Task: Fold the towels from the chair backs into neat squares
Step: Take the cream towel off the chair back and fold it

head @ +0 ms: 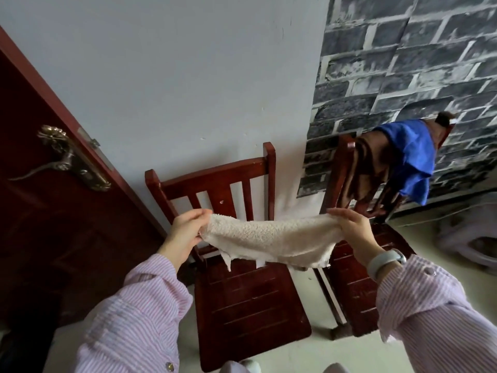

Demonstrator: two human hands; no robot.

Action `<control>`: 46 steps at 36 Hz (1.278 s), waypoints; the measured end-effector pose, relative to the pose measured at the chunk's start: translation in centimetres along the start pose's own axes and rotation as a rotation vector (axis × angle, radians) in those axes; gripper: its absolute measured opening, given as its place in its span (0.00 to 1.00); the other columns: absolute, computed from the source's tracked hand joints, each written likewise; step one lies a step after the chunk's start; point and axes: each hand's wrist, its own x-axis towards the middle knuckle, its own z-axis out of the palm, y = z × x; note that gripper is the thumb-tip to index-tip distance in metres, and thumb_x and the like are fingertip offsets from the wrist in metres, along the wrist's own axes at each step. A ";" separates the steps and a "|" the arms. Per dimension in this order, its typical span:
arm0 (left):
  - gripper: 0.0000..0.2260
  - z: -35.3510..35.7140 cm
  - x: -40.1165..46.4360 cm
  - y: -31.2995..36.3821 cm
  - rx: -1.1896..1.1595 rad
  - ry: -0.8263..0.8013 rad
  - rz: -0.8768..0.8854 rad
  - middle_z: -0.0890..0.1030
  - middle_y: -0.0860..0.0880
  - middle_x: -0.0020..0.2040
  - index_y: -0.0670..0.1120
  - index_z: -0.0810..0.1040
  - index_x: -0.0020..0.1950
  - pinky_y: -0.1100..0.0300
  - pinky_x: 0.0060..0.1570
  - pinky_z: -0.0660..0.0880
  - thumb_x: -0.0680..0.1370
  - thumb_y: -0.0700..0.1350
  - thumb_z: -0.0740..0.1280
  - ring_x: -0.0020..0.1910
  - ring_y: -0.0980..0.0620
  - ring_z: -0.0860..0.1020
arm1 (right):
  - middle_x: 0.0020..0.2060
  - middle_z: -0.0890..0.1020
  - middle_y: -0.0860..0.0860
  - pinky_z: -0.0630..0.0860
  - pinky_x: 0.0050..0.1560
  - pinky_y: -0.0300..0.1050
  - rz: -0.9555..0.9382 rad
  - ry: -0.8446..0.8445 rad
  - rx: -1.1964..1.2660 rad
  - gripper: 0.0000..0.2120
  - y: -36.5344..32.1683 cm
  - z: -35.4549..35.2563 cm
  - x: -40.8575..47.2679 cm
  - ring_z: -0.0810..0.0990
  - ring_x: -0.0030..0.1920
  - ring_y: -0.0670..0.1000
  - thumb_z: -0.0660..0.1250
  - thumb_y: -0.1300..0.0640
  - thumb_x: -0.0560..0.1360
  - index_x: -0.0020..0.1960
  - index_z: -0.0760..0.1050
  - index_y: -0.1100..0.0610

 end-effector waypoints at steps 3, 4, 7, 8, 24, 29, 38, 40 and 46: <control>0.10 0.1 0.1 -1.0 0.150 0.015 0.140 0.79 0.48 0.54 0.47 0.79 0.52 0.59 0.50 0.73 0.76 0.36 0.63 0.55 0.51 0.76 | 0.46 0.79 0.55 0.70 0.47 0.41 -0.014 0.025 -0.031 0.14 0.6 -0.4 -0.2 0.75 0.49 0.51 0.59 0.70 0.71 0.47 0.80 0.58; 0.11 0.1 0.0 -1.3 0.189 0.014 0.166 0.79 0.50 0.54 0.47 0.80 0.53 0.62 0.49 0.72 0.76 0.35 0.63 0.55 0.53 0.75 | 0.46 0.80 0.56 0.70 0.47 0.41 -0.015 0.015 -0.056 0.13 0.9 -0.5 -0.3 0.76 0.49 0.52 0.59 0.69 0.71 0.47 0.80 0.58; 0.10 -0.4 0.4 -2.7 0.244 0.028 0.179 0.80 0.51 0.50 0.46 0.81 0.51 0.64 0.52 0.71 0.74 0.34 0.65 0.52 0.55 0.76 | 0.46 0.81 0.57 0.70 0.48 0.43 -0.012 -0.029 -0.204 0.11 2.5 -0.6 -0.1 0.78 0.51 0.55 0.62 0.68 0.71 0.49 0.80 0.61; 0.10 -0.7 0.4 -3.2 0.249 0.022 0.161 0.81 0.51 0.48 0.45 0.81 0.50 0.62 0.53 0.72 0.74 0.34 0.66 0.51 0.55 0.77 | 0.46 0.81 0.57 0.71 0.50 0.44 -0.004 -0.053 -0.279 0.11 3.0 -0.5 -0.1 0.78 0.52 0.56 0.62 0.67 0.71 0.50 0.80 0.61; 0.10 -2.4 5.4 -12.3 0.950 -0.127 0.215 0.69 0.45 0.46 0.40 0.82 0.51 0.55 0.53 0.71 0.77 0.37 0.61 0.45 0.48 0.72 | 0.55 0.77 0.58 0.71 0.57 0.52 -0.074 -0.164 -1.012 0.14 8.2 7.8 2.4 0.71 0.59 0.59 0.55 0.57 0.78 0.57 0.77 0.57; 0.11 -3.3 7.4 -11.9 0.925 0.043 0.323 0.69 0.43 0.57 0.40 0.79 0.57 0.65 0.54 0.62 0.78 0.38 0.61 0.55 0.47 0.70 | 0.54 0.76 0.57 0.72 0.54 0.52 -0.147 -0.028 -0.895 0.13 7.4 10.3 3.4 0.71 0.59 0.58 0.58 0.56 0.77 0.56 0.76 0.58; 0.13 -5.9 6.1 -16.4 0.993 0.000 0.598 0.79 0.44 0.55 0.41 0.80 0.57 0.52 0.60 0.70 0.73 0.33 0.66 0.58 0.44 0.73 | 0.44 0.77 0.61 0.70 0.40 0.45 -0.285 0.070 -0.692 0.05 10.6 11.2 -0.8 0.76 0.39 0.59 0.64 0.67 0.72 0.47 0.77 0.66; 0.14 -6.1 5.4 -18.6 1.033 -0.042 0.600 0.80 0.44 0.55 0.41 0.80 0.56 0.52 0.58 0.71 0.72 0.32 0.67 0.58 0.44 0.75 | 0.44 0.77 0.61 0.69 0.40 0.43 -0.251 0.040 -0.703 0.06 13.1 11.2 -1.6 0.76 0.38 0.59 0.63 0.66 0.72 0.46 0.77 0.66; 0.15 -5.9 4.5 -27.7 1.130 -0.165 0.485 0.82 0.44 0.53 0.41 0.81 0.54 0.49 0.53 0.76 0.68 0.31 0.70 0.54 0.44 0.79 | 0.50 0.78 0.62 0.71 0.50 0.46 -0.032 -0.122 -0.733 0.09 21.8 12.1 -3.6 0.78 0.48 0.62 0.62 0.68 0.74 0.51 0.78 0.66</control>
